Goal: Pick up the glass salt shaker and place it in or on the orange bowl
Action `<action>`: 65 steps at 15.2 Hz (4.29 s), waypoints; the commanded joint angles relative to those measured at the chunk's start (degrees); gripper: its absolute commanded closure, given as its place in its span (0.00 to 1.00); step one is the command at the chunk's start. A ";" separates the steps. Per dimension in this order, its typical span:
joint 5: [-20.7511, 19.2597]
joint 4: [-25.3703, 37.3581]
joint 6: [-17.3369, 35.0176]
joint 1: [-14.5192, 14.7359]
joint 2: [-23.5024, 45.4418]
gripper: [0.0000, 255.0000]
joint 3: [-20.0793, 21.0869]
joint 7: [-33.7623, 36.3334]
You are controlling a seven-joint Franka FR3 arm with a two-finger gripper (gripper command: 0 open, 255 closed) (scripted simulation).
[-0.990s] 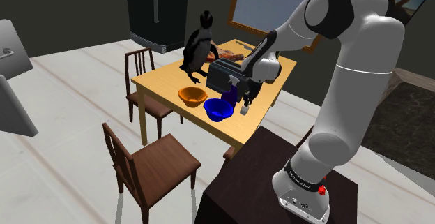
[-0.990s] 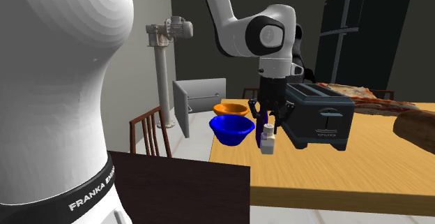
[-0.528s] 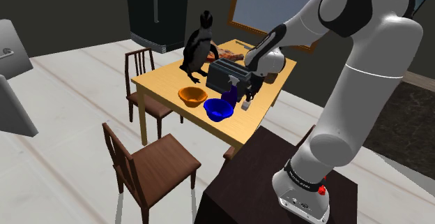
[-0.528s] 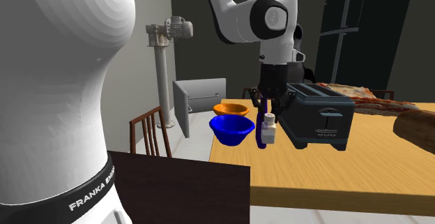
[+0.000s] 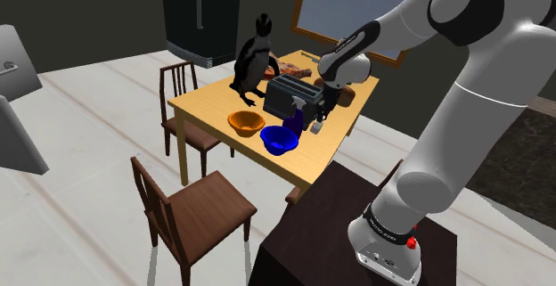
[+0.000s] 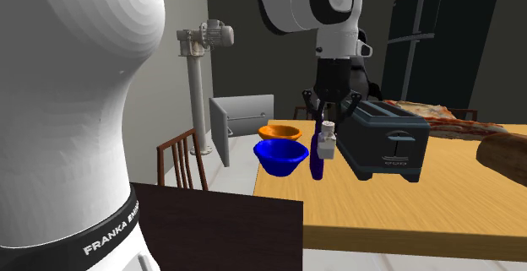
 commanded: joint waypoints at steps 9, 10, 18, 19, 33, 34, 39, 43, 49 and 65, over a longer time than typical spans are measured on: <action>-5.73 2.11 -8.02 0.06 -7.08 1.00 -0.13 4.15; -5.93 2.26 -8.42 0.04 -7.37 1.00 -0.10 4.30; -0.44 12.92 -12.25 4.97 0.55 1.00 4.80 10.58; 0.19 14.54 -12.85 5.45 1.70 1.00 5.35 11.29; 7.20 45.24 -24.98 9.06 21.46 1.00 11.66 20.56; 7.59 48.21 -26.21 9.07 23.23 1.00 12.04 21.23; 8.73 54.52 -27.46 8.91 28.37 1.00 13.11 22.66; 9.17 53.00 -24.97 8.87 29.39 1.00 13.36 22.35; 9.91 51.15 -21.38 8.73 31.23 1.00 13.82 21.85; 11.14 49.44 -16.52 8.32 34.50 1.00 14.65 21.08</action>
